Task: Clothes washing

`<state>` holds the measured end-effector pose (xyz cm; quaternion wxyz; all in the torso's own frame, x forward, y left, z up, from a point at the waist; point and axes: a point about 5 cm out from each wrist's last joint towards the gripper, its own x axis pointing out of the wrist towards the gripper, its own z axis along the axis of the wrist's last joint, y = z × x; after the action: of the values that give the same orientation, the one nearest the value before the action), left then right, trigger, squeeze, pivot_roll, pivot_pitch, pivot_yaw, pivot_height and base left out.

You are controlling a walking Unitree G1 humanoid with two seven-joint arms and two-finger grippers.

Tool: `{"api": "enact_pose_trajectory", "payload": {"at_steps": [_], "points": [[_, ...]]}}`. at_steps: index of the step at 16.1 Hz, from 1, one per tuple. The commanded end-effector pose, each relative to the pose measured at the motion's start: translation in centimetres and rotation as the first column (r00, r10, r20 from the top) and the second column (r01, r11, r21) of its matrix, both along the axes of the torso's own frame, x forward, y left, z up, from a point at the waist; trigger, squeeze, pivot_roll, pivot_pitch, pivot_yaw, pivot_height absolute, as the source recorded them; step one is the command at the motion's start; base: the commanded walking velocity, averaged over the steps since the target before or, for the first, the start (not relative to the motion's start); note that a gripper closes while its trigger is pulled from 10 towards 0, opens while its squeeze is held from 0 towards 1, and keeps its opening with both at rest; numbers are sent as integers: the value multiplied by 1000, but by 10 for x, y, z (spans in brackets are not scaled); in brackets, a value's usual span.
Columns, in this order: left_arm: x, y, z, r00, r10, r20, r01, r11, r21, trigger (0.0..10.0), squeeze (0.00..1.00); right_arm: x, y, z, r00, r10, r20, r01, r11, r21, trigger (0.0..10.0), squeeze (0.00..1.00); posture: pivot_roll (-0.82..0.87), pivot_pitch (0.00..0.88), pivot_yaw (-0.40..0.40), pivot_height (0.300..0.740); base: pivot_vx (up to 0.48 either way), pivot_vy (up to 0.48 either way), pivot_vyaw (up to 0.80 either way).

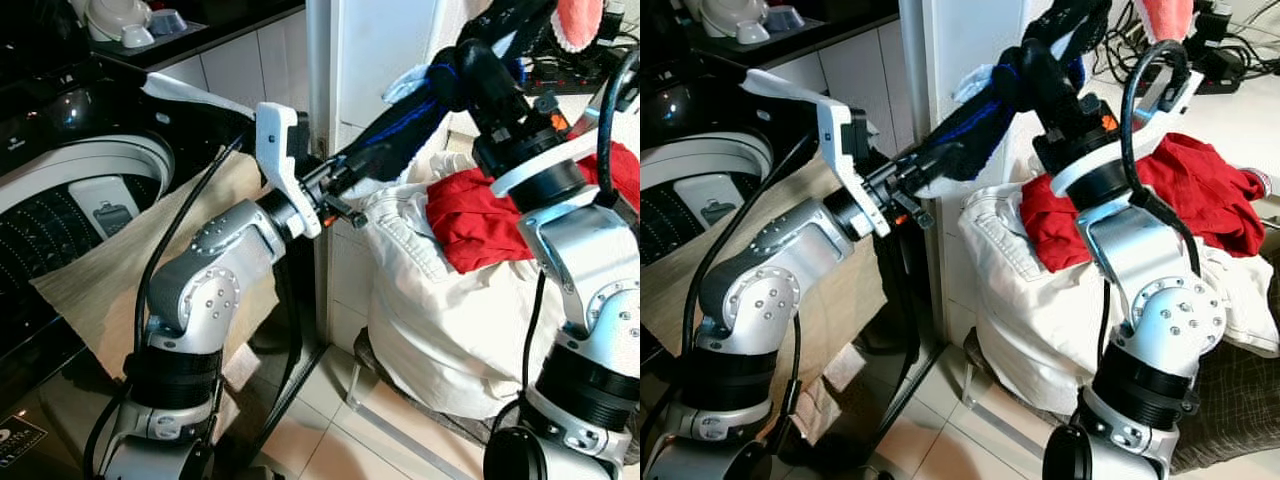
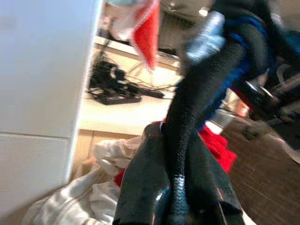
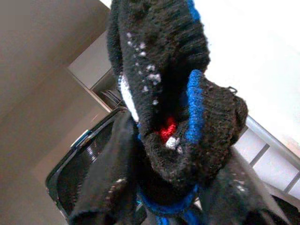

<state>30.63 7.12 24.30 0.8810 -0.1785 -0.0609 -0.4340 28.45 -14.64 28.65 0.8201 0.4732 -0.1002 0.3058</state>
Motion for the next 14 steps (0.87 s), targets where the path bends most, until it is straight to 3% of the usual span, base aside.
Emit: {"api": "enact_pose_trajectory", "payload": {"at_steps": [1, 4, 5, 6, 7, 8, 9, 11, 12, 13, 14], "points": [[6, 7, 4, 999, 45, 10, -45, 999, -5, 0, 0, -4, -2, 4, 1000, -6, 22, 6, 1000, 4, 10000, 1000, -98, 0, 65, 740, 0, 0, 0], [16, 19, 8, 991, 132, 20, -132, 991, 12, 0, 0, -3, -8, -5, 997, -68, -23, 66, 994, -82, 10000, 1000, -96, 0, 70, 740, 0, 0, 0], [29, 33, 11, 966, 258, 20, -258, 966, 12, 0, 0, -3, -16, -15, 990, -127, -54, 113, 971, -211, 10000, 0, -94, 0, 69, 740, 0, 0, 0], [35, 41, 13, 945, 326, 26, -326, 945, 17, 0, 0, -3, -19, -19, 986, -155, -64, 132, 952, -276, 10000, 0, -96, 0, 71, 740, 0, 0, 0], [52, 67, 18, 871, 490, 41, -491, 869, 64, 0, 0, -3, -28, -31, 973, -223, -60, 170, 867, -468, 10000, 0, -97, 0, 73, 740, 0, 0, 0], [73, 106, 27, 735, 674, 76, -678, 724, 131, 0, 0, -6, -33, -36, 971, -234, -46, 170, 813, -556, 10000, 0, -95, 0, 77, 740, 0, 0, 0], [80, 119, 31, 670, 737, 91, -741, 654, 154, 0, 0, -8, -30, -34, 977, -212, -30, 157, 806, -571, 10000, 0, -95, 0, 77, 740, 0, 0, 0], [93, 157, 33, 454, 889, 62, -876, 433, 210, 0, 0, -17, -4, -28, 997, -69, 35, 74, 721, -689, 10000, 0, -107, 0, 96, 740, 0, 0, 0], [94, 166, 31, 388, 917, 92, -899, 355, 254, 0, 0, -21, 6, -29, 999, -12, 44, 40, 679, -733, 10000, 0, -109, 0, 98, 740, 0, 0, 0], [97, 179, 15, 304, 944, 126, -898, 239, 370, 745, 0, -34, 30, -39, 988, 148, 41, -44, 528, -848, 10000, 0, -115, 0, 104, 740, 0, 0, 0], [97, 186, 0, 260, 954, 151, -877, 167, 450, 7373, 0, -43, 43, -47, 968, 248, 37, -79, 441, -894, 10000, 0, -118, 0, 107, 740, 0, 0, 0]]}}
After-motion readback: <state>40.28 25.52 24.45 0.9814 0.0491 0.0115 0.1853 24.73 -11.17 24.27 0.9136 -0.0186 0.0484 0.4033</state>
